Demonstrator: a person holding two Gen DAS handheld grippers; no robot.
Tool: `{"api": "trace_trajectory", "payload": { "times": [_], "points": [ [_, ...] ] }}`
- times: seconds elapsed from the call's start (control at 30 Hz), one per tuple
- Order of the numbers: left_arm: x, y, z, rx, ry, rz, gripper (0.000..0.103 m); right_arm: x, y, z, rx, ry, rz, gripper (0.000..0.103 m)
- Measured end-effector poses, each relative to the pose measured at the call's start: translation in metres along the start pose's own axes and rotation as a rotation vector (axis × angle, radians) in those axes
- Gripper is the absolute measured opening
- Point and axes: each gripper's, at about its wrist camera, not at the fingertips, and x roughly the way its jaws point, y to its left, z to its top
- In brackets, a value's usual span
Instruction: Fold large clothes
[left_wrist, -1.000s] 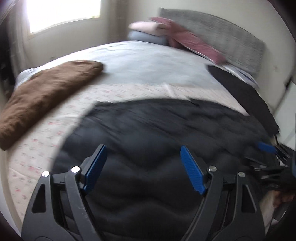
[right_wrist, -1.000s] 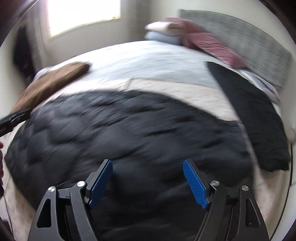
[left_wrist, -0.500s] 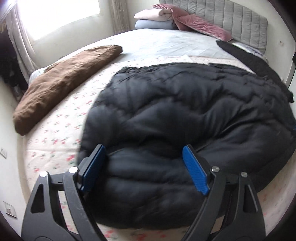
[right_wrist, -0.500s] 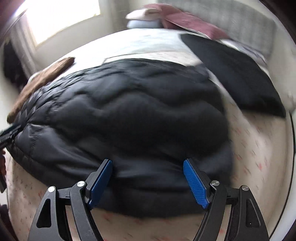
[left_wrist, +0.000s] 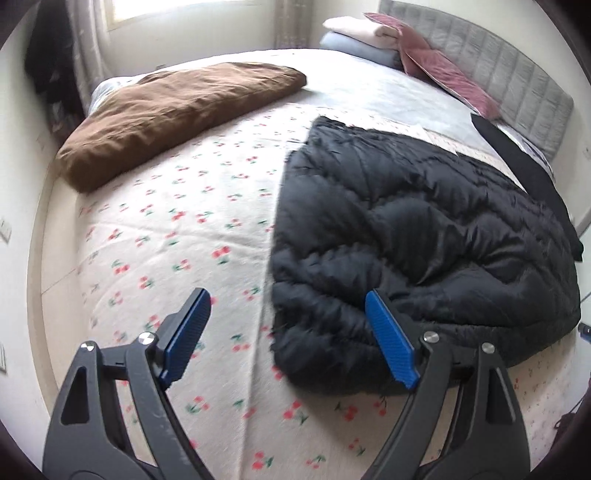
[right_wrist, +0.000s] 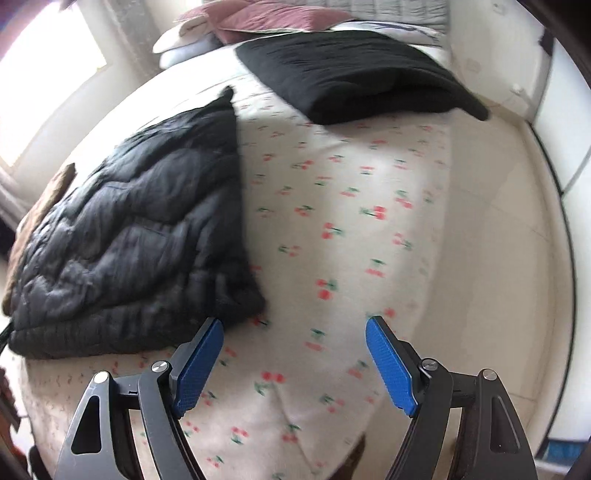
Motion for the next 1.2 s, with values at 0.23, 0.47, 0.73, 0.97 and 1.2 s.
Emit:
{"api": "trace_trajectory", "payload": {
  "times": [0.23,0.47,0.73,0.97,1.2],
  "points": [
    [-0.006,0.026,-0.006,-0.060,-0.001,0.135,0.086,-0.023,0.021,-0.002,-0.019,-0.048,0.064,0.081],
    [0.009,0.054,-0.027,-0.122,0.135,0.183,0.076,-0.022,0.047,0.002,-0.033,-0.052,0.079,0.081],
    [-0.041,0.028,-0.020,-0.157,0.124,0.035,0.083,-0.056,0.055,-0.006,-0.025,-0.080,0.045,0.081],
    [-0.085,-0.030,-0.028,-0.119,0.138,-0.019,0.097,-0.092,0.087,-0.021,-0.082,-0.118,0.054,0.082],
    [-0.113,-0.082,-0.045,-0.053,0.143,-0.031,0.102,-0.115,0.115,-0.040,-0.122,-0.132,0.064,0.089]
  ]
}}
